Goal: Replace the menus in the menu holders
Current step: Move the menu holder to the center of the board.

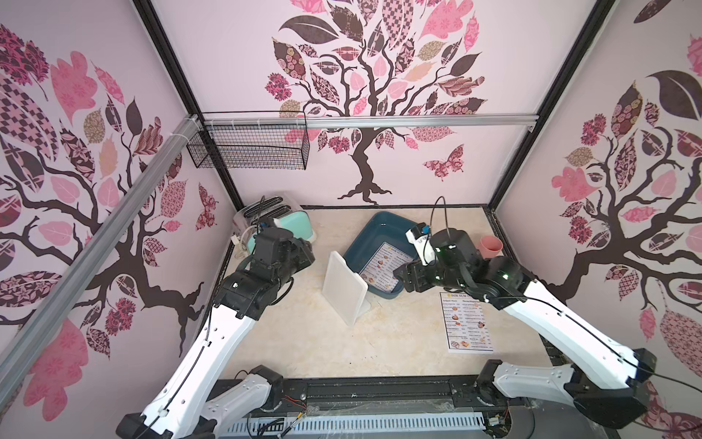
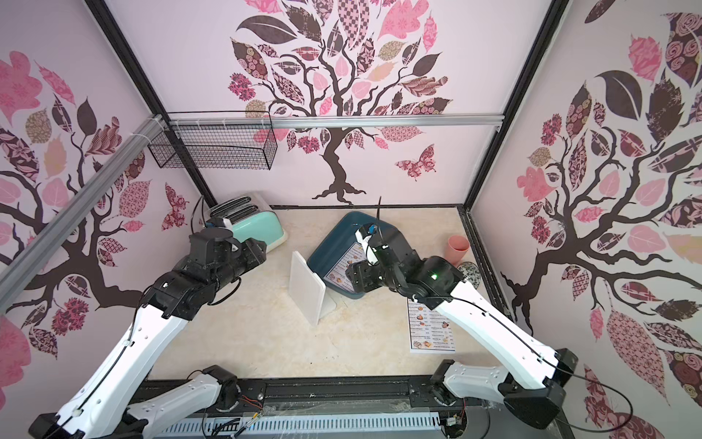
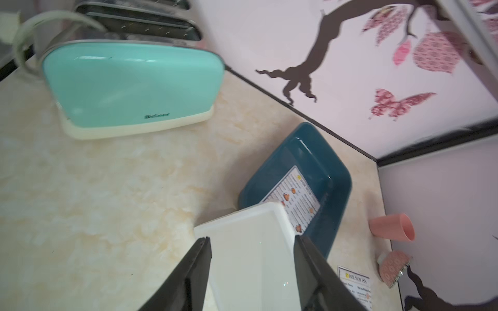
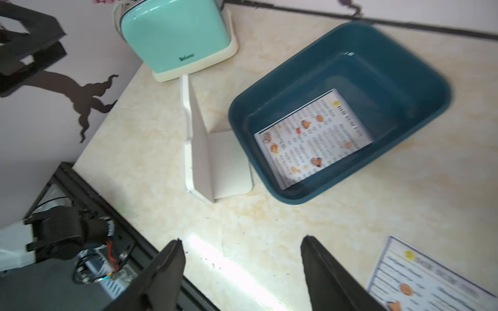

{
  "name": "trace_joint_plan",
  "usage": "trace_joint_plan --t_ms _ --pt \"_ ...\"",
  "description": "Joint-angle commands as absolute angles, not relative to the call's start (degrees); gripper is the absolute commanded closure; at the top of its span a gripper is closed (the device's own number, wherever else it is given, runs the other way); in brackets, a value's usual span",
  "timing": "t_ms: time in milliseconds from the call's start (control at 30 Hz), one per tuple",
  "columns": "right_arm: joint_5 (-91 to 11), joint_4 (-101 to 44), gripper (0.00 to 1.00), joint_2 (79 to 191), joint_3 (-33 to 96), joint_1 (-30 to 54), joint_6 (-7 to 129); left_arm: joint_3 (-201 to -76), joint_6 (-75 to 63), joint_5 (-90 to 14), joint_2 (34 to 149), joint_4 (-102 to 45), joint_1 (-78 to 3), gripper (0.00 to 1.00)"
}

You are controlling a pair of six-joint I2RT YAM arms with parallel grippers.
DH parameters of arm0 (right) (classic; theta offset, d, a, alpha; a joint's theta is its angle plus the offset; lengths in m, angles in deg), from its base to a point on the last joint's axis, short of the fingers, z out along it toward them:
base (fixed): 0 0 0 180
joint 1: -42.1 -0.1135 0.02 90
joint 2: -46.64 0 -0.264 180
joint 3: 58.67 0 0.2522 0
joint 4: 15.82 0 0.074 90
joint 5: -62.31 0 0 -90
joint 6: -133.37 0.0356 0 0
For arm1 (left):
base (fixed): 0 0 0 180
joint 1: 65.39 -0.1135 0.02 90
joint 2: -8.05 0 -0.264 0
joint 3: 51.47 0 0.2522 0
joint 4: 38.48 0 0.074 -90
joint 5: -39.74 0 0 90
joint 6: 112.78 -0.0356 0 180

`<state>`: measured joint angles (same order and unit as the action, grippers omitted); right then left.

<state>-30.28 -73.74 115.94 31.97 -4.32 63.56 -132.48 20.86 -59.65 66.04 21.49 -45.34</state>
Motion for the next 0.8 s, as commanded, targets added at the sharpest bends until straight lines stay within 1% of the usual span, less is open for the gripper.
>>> trace_joint_plan --t_ms 0,133,200,333,567,767 --pt "-40.13 -63.15 0.25 115.58 27.81 -5.75 66.85 -127.7 24.4 -50.38 64.46 21.65 -50.65 0.47" --pt "-42.32 -52.01 0.26 116.21 20.56 -5.8 62.89 -125.29 26.05 -50.25 63.01 19.9 -52.27 0.48" --pt "-44.09 -48.66 0.27 117.69 18.99 -5.89 61.67 -125.1 26.09 -50.58 62.88 19.93 -52.24 0.49" --pt "-43.69 -45.7 0.3 120.07 17.68 -5.98 61.12 -124.71 26.28 -51.37 62.57 19.77 -52.23 0.5" --pt "-46.04 -40.9 0.41 124.16 17.65 -6.51 61.14 -124.79 26.22 -52.48 61.96 20.15 -52.29 0.51" --pt "-45.51 -41.05 0.54 127.83 19.75 -6.64 60.27 -125.32 25.57 -53.36 61.49 20.85 -52.25 0.52"
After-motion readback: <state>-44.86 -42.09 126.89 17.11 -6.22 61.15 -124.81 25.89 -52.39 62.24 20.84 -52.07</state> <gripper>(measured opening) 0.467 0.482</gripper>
